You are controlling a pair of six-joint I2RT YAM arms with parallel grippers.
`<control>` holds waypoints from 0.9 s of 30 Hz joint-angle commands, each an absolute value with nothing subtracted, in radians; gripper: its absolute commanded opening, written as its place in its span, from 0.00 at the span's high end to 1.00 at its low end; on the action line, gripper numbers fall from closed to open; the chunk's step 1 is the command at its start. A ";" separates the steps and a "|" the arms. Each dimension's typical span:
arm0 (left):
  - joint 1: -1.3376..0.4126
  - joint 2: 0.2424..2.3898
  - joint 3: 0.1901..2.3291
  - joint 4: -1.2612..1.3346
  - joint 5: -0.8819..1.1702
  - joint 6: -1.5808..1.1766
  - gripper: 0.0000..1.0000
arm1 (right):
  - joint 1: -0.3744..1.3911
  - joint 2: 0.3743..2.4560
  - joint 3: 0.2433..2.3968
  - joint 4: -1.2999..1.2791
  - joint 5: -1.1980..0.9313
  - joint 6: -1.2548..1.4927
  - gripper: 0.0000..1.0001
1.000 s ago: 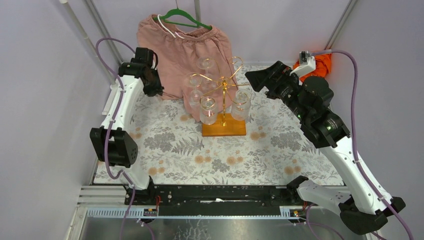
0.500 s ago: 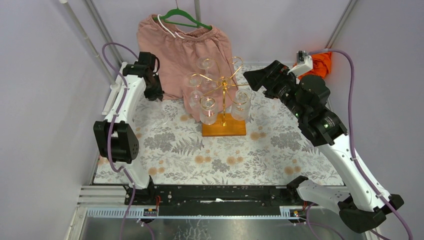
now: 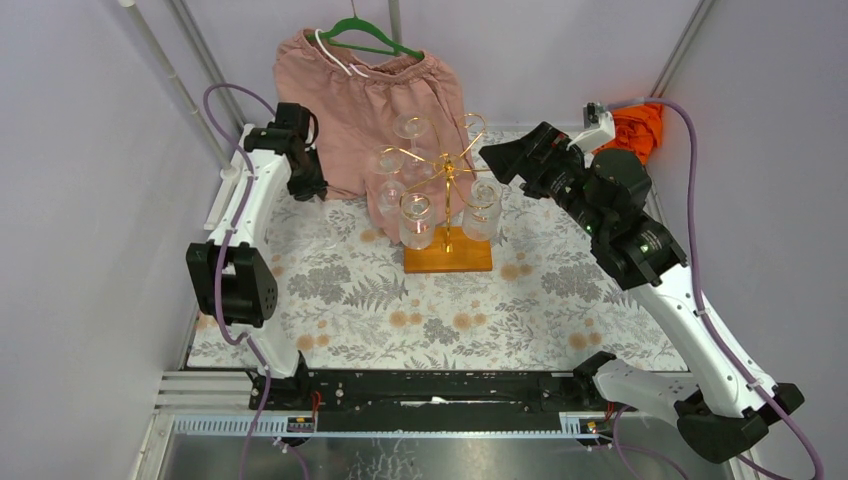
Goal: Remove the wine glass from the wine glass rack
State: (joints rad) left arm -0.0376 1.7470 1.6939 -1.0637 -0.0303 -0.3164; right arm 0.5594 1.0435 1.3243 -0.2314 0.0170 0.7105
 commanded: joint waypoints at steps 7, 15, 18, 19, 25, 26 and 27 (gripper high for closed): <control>-0.031 1.739 1.851 -1.154 -0.069 -0.281 0.64 | 0.564 1.057 1.307 -0.155 -0.048 0.739 0.01; -0.031 1.720 1.958 -1.200 -0.096 -0.291 0.63 | 0.564 1.074 1.297 -0.127 -0.080 0.753 0.01; -0.032 1.685 2.010 -1.197 -0.066 -0.306 0.63 | 0.564 1.082 1.294 -0.122 -0.083 0.756 0.01; -0.033 1.669 2.029 -1.188 -0.053 -0.313 0.63 | 0.563 1.085 1.295 -0.119 -0.083 0.755 0.01; -0.035 1.458 1.940 -0.896 0.274 -0.408 0.61 | 0.563 1.092 1.289 -0.110 -0.091 0.755 0.01; -0.035 1.434 1.888 -0.814 0.367 -0.441 0.60 | 0.564 1.090 1.288 -0.109 -0.091 0.756 0.01; -0.035 1.403 1.836 -0.724 0.449 -0.479 0.60 | 0.563 1.088 1.286 -0.110 -0.089 0.754 0.01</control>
